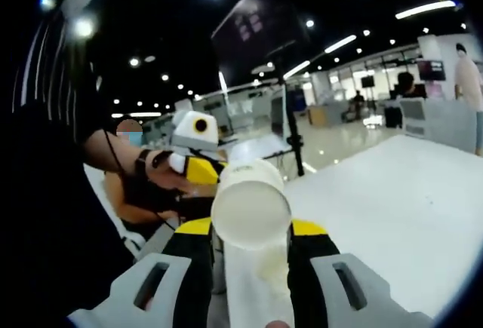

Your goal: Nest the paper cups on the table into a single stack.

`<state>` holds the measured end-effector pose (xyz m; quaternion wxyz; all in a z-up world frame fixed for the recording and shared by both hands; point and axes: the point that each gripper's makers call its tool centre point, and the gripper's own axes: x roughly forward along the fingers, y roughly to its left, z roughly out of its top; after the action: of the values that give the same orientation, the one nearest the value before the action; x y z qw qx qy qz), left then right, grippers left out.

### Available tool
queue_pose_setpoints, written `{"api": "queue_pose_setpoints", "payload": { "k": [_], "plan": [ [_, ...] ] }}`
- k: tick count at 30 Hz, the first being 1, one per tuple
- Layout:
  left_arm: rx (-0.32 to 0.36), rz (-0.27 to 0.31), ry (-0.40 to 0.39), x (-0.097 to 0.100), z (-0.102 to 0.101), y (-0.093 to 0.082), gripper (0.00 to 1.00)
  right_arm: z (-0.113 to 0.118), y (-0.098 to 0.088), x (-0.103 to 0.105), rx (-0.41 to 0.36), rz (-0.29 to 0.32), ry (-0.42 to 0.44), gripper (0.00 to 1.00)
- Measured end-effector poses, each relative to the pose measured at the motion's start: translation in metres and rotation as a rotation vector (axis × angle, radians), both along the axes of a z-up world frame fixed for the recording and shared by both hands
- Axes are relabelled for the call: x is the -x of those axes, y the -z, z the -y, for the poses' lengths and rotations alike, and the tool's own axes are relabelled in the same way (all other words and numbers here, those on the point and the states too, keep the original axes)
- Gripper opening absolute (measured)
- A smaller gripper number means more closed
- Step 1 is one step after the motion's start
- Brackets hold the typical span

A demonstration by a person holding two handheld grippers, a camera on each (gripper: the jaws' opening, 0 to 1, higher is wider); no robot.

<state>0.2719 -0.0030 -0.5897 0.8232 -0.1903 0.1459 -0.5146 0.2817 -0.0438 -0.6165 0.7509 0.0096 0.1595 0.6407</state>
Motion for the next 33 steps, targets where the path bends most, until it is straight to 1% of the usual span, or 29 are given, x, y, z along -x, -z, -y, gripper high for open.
{"api": "queue_pose_setpoints", "payload": {
  "k": [2,6,9,11,13,14,15,16,19,24,26,30,33],
  "plan": [
    [-0.008,-0.003,0.017,0.001,0.002,0.0,0.07,0.001,0.004,0.001,0.016,0.025,-0.01,0.34],
    [-0.02,0.001,0.049,0.005,0.005,-0.001,0.06,0.002,0.006,0.003,0.024,0.036,-0.019,0.33],
    [-0.021,0.004,0.083,0.009,0.008,-0.007,0.03,0.002,0.009,0.005,0.036,0.047,-0.03,0.33],
    [-0.03,-0.004,0.109,0.012,0.01,-0.007,0.02,0.004,0.01,0.004,0.046,0.067,-0.034,0.32],
    [-0.029,-0.011,0.141,0.017,0.014,-0.009,0.0,0.005,0.012,0.001,0.046,0.067,-0.032,0.29],
    [-0.032,-0.01,0.138,0.016,0.015,-0.011,0.0,0.006,0.012,0.0,0.042,0.068,-0.029,0.29],
    [-0.058,0.01,0.139,0.016,0.015,-0.011,0.0,0.006,0.011,-0.001,0.036,0.07,-0.024,0.28],
    [-0.067,0.021,0.14,0.016,0.016,-0.012,0.0,0.006,0.011,-0.002,0.034,0.068,-0.022,0.28],
    [-0.074,0.016,0.149,0.015,0.017,-0.015,0.0,0.005,0.01,-0.003,0.029,0.072,-0.02,0.27],
    [-0.101,0.013,0.165,0.015,0.015,-0.015,0.0,0.004,0.012,-0.005,0.037,0.084,-0.004,0.33],
    [-0.114,0.019,0.172,0.015,0.014,-0.015,0.0,0.003,0.011,-0.005,0.029,0.078,0.002,0.36],
    [-0.148,0.015,0.182,0.013,0.012,-0.01,0.0,0.004,0.012,-0.007,0.032,0.081,0.007,0.38],
    [-0.163,0.012,0.19,0.013,0.013,-0.009,0.0,0.005,0.012,-0.009,0.026,0.081,0.019,0.44]
  ]
}}
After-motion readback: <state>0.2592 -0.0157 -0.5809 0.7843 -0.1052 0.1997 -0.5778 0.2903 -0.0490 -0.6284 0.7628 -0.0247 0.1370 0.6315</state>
